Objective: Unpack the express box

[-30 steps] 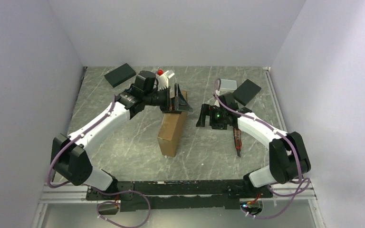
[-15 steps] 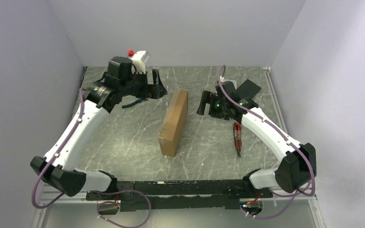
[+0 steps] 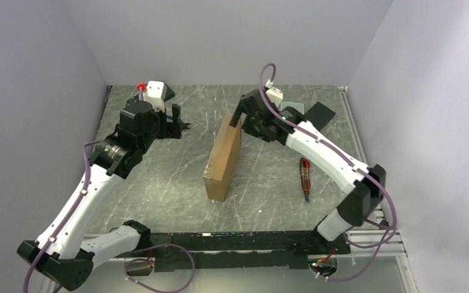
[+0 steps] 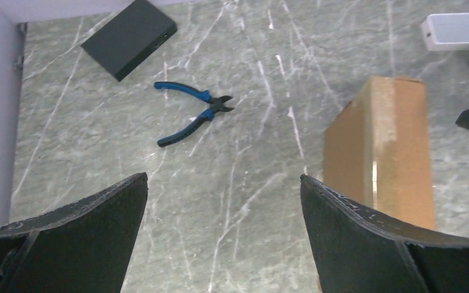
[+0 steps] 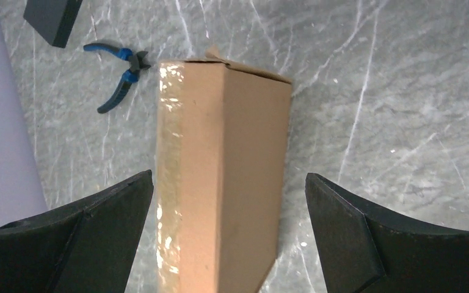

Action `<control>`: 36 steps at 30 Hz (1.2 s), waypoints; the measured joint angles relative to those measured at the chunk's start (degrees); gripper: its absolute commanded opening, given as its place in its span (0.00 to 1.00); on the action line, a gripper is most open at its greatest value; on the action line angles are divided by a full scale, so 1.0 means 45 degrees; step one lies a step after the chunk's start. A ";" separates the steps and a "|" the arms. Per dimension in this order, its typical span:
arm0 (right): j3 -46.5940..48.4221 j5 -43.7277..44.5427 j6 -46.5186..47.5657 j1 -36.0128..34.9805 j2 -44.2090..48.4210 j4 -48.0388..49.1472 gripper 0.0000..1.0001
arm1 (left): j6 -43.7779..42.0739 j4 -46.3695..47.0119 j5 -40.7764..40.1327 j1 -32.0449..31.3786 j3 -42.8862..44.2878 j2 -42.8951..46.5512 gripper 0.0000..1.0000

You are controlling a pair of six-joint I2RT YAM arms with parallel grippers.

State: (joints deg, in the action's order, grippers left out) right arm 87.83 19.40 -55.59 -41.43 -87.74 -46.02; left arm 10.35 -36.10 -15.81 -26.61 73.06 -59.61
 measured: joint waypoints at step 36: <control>0.5615 0.3565 -0.0432 -0.2171 -0.5712 -0.3813 0.86 | -0.0821 0.1428 -0.0743 0.0257 -0.2021 0.0112 1.00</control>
State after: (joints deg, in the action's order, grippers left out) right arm 113.10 35.44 -57.54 -51.20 -113.45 -63.18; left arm 6.66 -29.67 -19.16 -25.45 63.96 -59.11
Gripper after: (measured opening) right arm 0.894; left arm 0.995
